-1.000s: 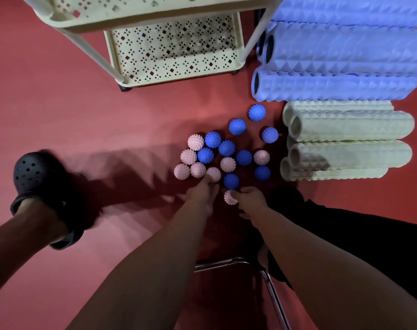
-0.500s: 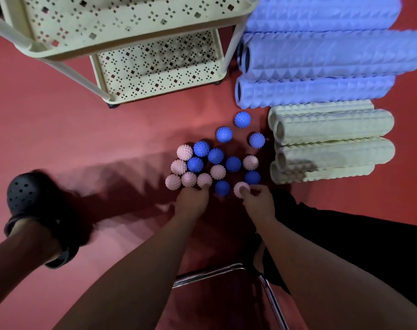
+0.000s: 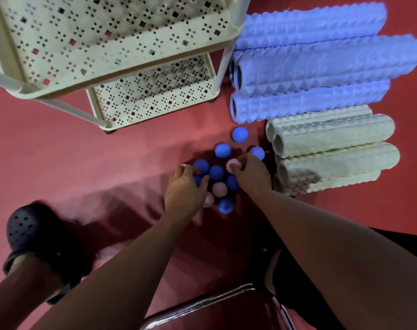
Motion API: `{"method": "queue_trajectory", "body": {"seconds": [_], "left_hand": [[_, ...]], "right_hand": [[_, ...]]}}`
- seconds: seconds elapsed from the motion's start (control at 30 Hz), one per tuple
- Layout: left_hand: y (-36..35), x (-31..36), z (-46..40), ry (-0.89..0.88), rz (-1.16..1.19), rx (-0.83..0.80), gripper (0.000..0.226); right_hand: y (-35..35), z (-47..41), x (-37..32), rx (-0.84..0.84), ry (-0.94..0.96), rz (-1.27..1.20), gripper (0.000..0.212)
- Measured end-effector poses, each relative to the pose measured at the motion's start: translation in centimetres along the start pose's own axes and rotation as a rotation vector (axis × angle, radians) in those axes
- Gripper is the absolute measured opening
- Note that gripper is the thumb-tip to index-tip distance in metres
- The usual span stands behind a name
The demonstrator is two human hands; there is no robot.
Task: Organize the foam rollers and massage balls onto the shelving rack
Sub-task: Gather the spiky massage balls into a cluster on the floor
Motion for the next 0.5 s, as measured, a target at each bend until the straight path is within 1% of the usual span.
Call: {"method": "queue_trajectory", "body": {"seconds": [0.07,0.13,0.17,0.2,0.23,0.3,0.37,0.43,0.5], "left_hand": [[-0.1,0.0,-0.5,-0.008,-0.046,0.001,0.043],[-0.5,0.0,-0.8,-0.001,-0.074,-0.027,0.042],[-0.6,-0.1,-1.0,0.008,-0.074,-0.042,0.041],[-0.7,-0.2,-1.1,0.01,-0.072,-0.047,0.04],[-0.6,-0.2,-1.2,0.008,-0.068,-0.041,0.04],[-0.2,-0.2,-1.1,-0.002,-0.045,-0.015,0.038],[0.4,-0.2,-1.0,-0.018,-0.031,0.009,0.036],[0.8,-0.6,-1.1,-0.026,-0.033,0.02,0.034],[1.0,-1.0,-1.1,-0.019,-0.034,0.007,0.034]], "right_hand": [[0.1,-0.5,-0.8,-0.014,0.101,0.089,0.024],[1.3,-1.5,-1.9,0.087,0.198,0.195,0.03],[2.1,-2.2,-2.4,0.156,0.232,0.208,0.031],[2.7,-2.9,-2.8,0.19,0.243,0.19,0.031],[3.1,-3.9,-3.0,0.179,0.237,0.153,0.032],[2.7,-5.8,-3.1,0.038,0.211,0.144,0.039],[2.0,-7.0,-3.1,-0.113,0.206,0.273,0.049],[1.6,-7.4,-3.1,-0.183,0.208,0.381,0.053],[1.4,-7.5,-3.1,-0.191,0.199,0.401,0.054]]}}
Point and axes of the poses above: each hand's wrist, its own z-axis away from the middle knuckle, its own y-axis out of the back of the hand, x = y × z, the point moved 8 cm from there along -z, towards the middle knuckle, and after that the axes turned 11 degrees about y, right-handed, at the moved point
